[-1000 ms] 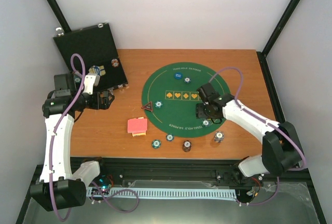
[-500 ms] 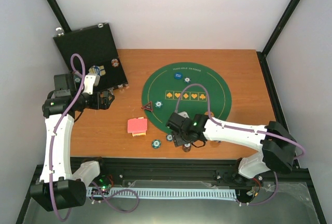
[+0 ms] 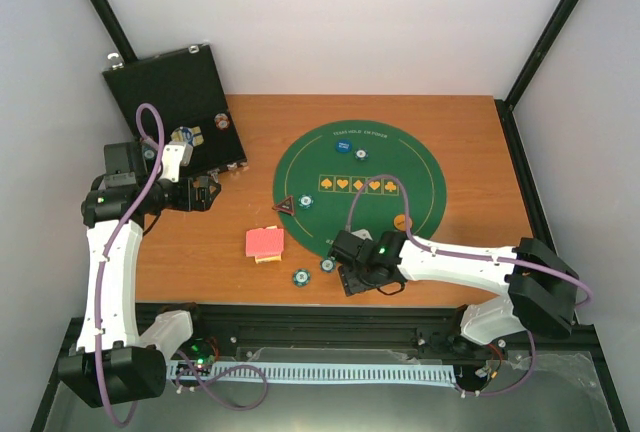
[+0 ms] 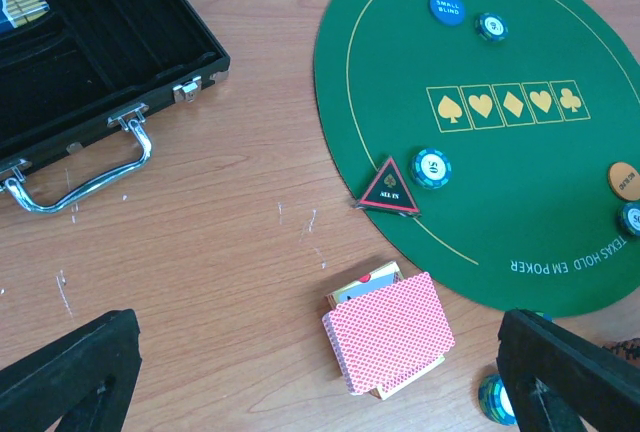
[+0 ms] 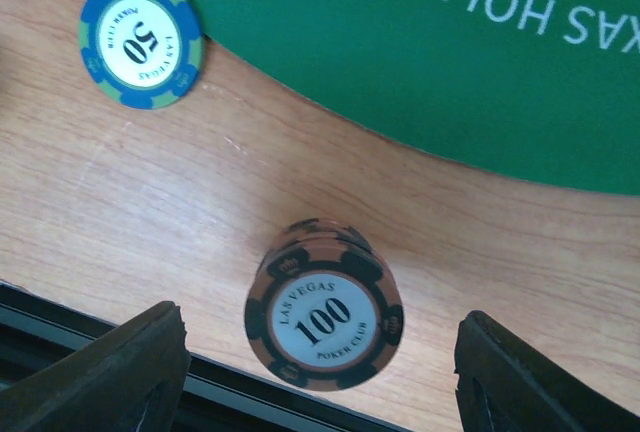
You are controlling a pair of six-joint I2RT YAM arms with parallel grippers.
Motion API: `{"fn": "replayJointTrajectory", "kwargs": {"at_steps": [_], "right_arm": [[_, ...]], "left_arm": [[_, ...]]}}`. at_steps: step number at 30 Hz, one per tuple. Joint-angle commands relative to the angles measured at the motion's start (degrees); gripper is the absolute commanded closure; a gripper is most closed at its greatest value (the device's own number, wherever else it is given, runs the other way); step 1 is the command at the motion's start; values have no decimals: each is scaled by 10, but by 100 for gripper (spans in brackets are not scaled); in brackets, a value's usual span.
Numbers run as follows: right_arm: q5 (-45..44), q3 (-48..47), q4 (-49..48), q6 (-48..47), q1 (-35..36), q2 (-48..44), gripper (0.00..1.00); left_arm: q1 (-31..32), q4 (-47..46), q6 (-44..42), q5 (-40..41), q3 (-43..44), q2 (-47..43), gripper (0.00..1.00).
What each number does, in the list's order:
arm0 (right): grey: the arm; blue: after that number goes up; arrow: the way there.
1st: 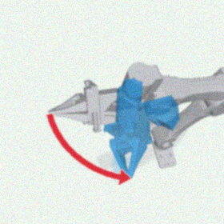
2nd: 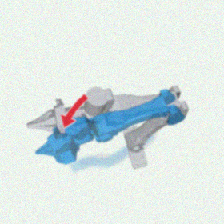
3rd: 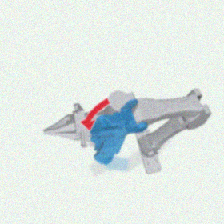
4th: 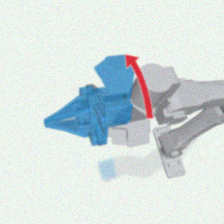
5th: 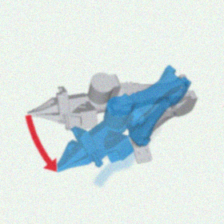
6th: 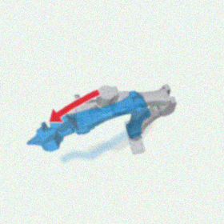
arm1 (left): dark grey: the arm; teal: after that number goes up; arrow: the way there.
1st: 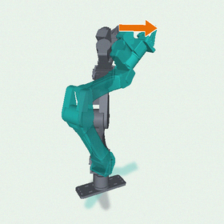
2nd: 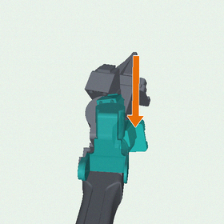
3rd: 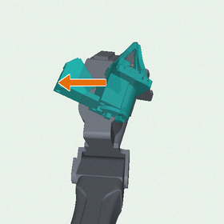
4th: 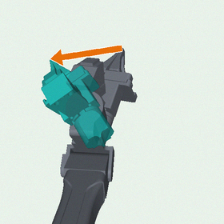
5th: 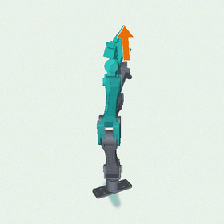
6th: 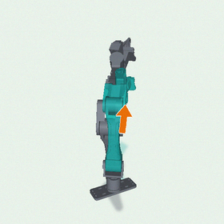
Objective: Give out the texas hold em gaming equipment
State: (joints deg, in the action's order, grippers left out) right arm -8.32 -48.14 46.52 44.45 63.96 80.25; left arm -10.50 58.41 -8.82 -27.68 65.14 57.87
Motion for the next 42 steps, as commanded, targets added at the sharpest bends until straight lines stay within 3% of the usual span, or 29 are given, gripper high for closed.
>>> {"fn": "replayJointTrajectory", "kwargs": {"at_steps": [1,12,22,33,42], "right_arm": [[13,6,-28,-1,6,9,30],[-1,12,-32,2,4,13,34],[-5,9,-35,3,4,20,48],[-3,18,-39,2,1,23,51],[-6,14,-31,0,-2,14,63]], "left_arm": [[-3,1,4,-7,14,-5,0],[-3,0,6,-6,14,-3,0],[-3,1,1,-4,15,-6,0],[-3,4,1,-4,17,-8,0],[-4,4,1,-4,19,-7,0]]}}
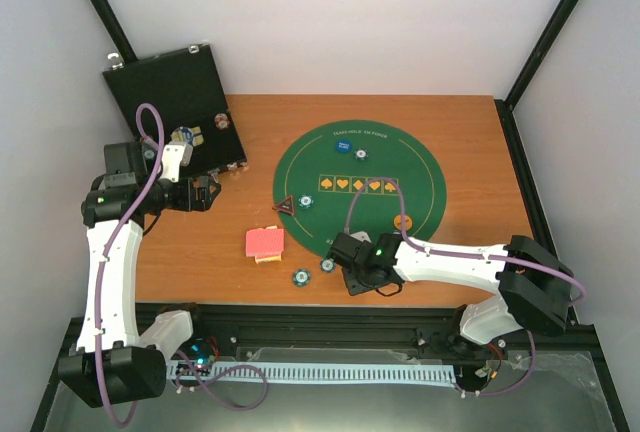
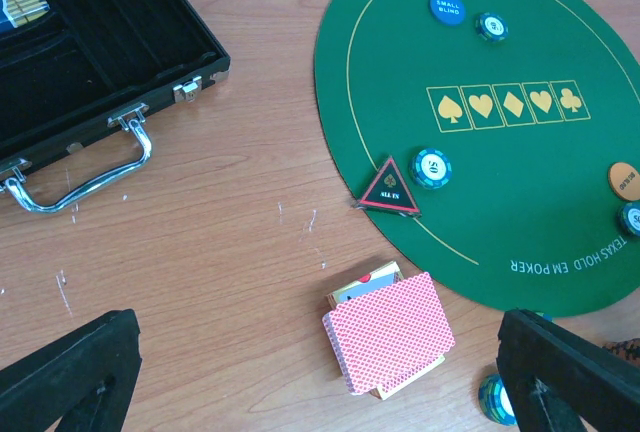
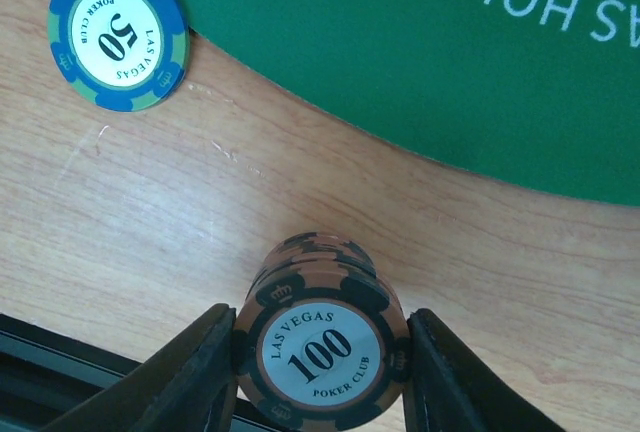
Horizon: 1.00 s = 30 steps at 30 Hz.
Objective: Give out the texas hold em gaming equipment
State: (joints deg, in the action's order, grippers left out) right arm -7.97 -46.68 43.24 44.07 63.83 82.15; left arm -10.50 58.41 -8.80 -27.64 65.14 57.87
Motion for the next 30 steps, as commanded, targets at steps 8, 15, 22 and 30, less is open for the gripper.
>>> {"fn": "replayJointTrajectory", "kwargs": {"at_steps": [8,15,22,30], "right_arm": [[-19,-33,32,-8,-2,-13,67],[-30,-79,69,-26,-6,-20,69],[-31,-164,81,-74,-38,24,69],[-18,-338,83,-146,-77,188,69]], "left_arm": [[-3,2,3,-6,16,-6,0],[-3,3,1,-7,17,-5,0],[-4,6,-3,-2,17,-7,0],[-3,6,3,-6,18,-6,0]]}}
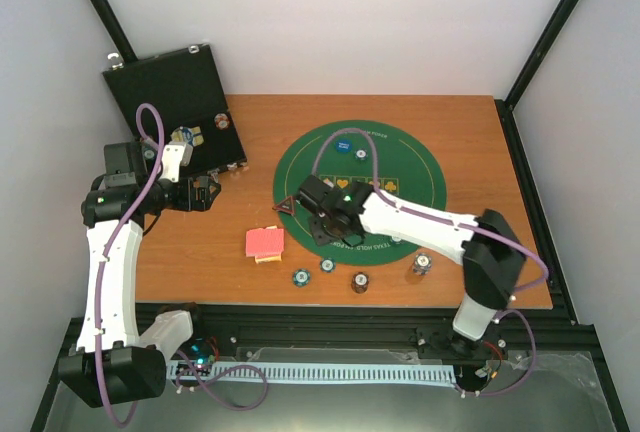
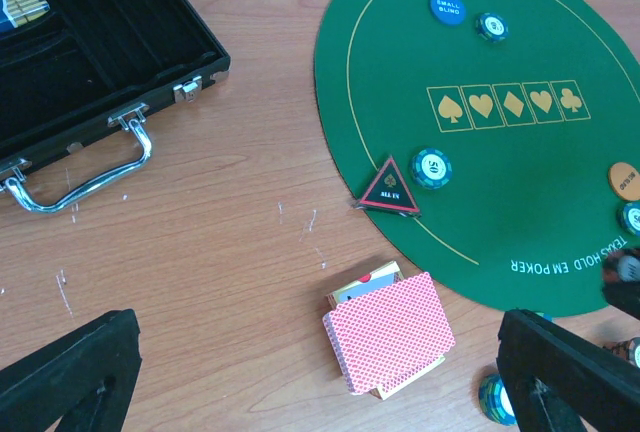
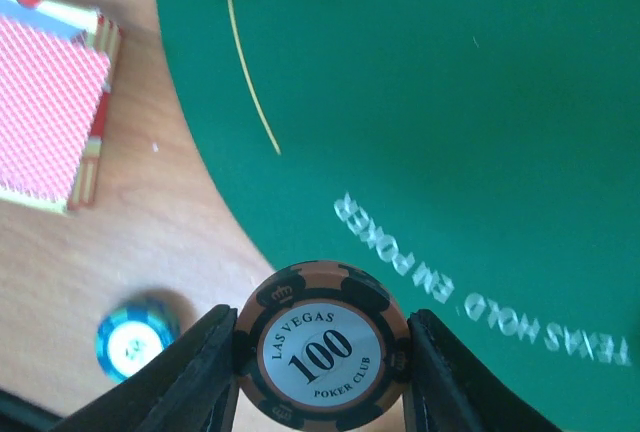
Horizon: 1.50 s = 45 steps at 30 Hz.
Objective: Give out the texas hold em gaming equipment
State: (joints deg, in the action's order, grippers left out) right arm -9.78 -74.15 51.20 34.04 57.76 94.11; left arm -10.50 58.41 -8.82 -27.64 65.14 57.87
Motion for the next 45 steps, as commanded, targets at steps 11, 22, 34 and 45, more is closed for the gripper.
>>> {"fn": "replayJointTrajectory", "kwargs": {"at_steps": [11,22,34,45], "right_arm": [[32,-245,18,-92,-46,275,71],[52,-268,-2,-97,-62,324,71],[57,-265,-11,-92,-66,333,64],[59,-260,-10,-92,-70,331,52]], "left_arm": [[-3,6,-5,-4,18,-4,0],[-3,6,-4,-9,24,0,0],[-4,7,-6,-7,25,-2,0],[-3,9,-10,-4,24,-5,0]]}}
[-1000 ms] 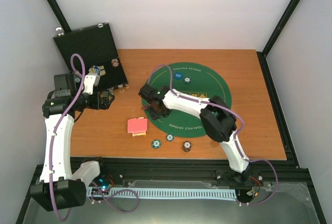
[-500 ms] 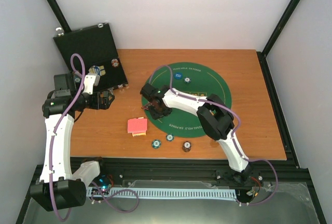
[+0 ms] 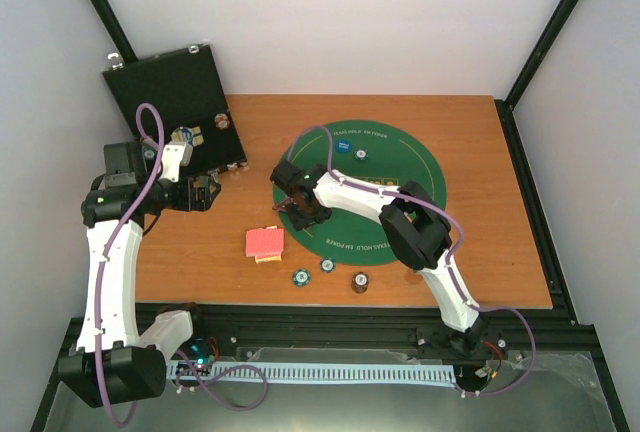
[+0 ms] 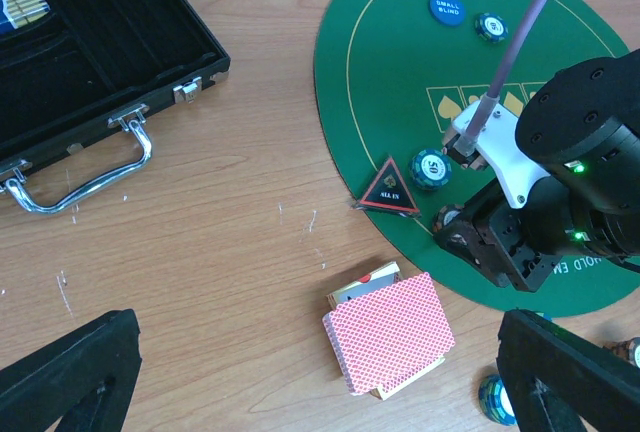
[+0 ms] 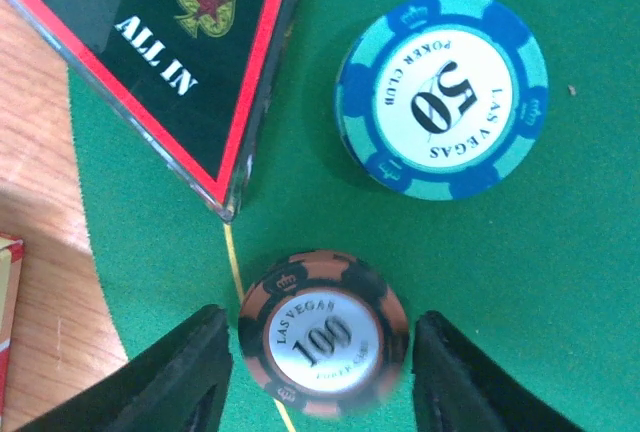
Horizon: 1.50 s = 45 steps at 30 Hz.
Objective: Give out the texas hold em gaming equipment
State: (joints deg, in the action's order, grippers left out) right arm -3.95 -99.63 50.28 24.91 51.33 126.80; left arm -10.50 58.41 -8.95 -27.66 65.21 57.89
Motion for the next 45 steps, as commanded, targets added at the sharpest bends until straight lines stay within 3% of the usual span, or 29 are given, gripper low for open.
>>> {"fn": "replayJointTrajectory", "kwargs": {"at_steps": [1,4,12,24,31,45], "right_arm": [[-1,-5,1,-1,-5,1,49],[-6,-4,10,-3,-6,-13,43],[-18,23,28,-2,-6,-92,43],[-29,349,-2,92,42,-381,39],[-21,473,-1,156,68,-502,34],[1,478,-48,156,98,-455,32]], "left_arm": [[-4,10,-9,-3,24,-5,0],[-3,10,-8,-5,24,-5,0],[-4,12,-11,-1,22,-5,0],[-3,12,-5,-11,24,-4,0],[-3,8,0,-15,21,-4,0],[-3,11,-1,-13,21,-6,0]]}}
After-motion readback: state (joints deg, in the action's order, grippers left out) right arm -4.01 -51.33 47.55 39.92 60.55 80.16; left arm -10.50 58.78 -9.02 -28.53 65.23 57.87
